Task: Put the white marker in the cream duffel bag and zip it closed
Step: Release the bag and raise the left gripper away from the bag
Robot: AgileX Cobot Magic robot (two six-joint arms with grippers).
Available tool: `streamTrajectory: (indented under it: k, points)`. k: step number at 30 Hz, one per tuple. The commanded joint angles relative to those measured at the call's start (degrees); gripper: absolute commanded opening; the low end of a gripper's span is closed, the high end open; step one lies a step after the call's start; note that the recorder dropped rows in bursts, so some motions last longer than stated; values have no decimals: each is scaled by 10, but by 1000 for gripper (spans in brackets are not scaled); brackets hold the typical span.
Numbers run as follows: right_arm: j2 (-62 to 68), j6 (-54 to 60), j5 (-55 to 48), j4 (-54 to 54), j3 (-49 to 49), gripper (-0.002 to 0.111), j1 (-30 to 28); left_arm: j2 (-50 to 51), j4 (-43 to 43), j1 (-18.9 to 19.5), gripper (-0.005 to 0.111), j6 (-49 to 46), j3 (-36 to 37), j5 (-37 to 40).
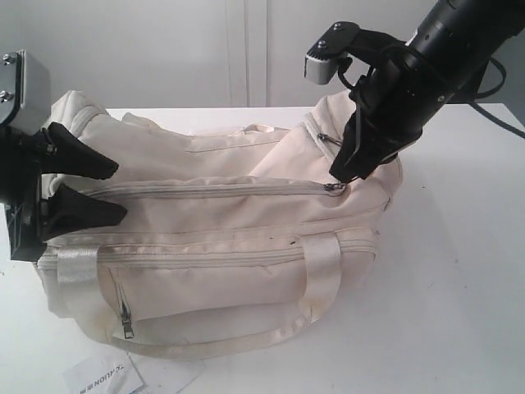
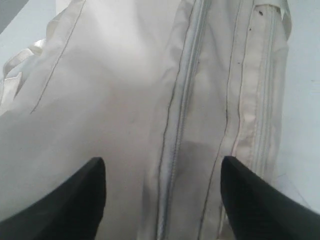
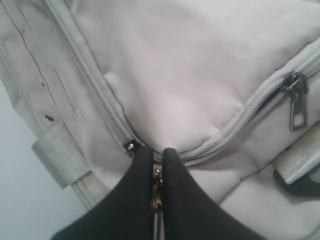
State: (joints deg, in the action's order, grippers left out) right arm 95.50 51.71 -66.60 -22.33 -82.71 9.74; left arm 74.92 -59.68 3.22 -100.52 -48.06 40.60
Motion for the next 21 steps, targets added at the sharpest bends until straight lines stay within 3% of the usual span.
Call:
streamTrajectory:
  k: [1, 7, 13, 17, 21]
  points:
    - [-7, 10, 13, -12, 1, 0, -4, -13, -31, 0, 72, 38, -1, 43]
    - [-7, 10, 21, -15, 1, 0, -4, -33, -222, -9, 71, -14, 0, 83]
    - [-7, 8, 28, -15, 1, 0, -4, 8, -297, -93, 71, -95, -1, 56]
    - [-7, 8, 30, -15, 1, 0, -4, 24, -325, -150, 71, -112, -1, -11]
    - [-7, 8, 31, -15, 1, 0, -4, 43, -367, -184, 70, -137, -3, -37]
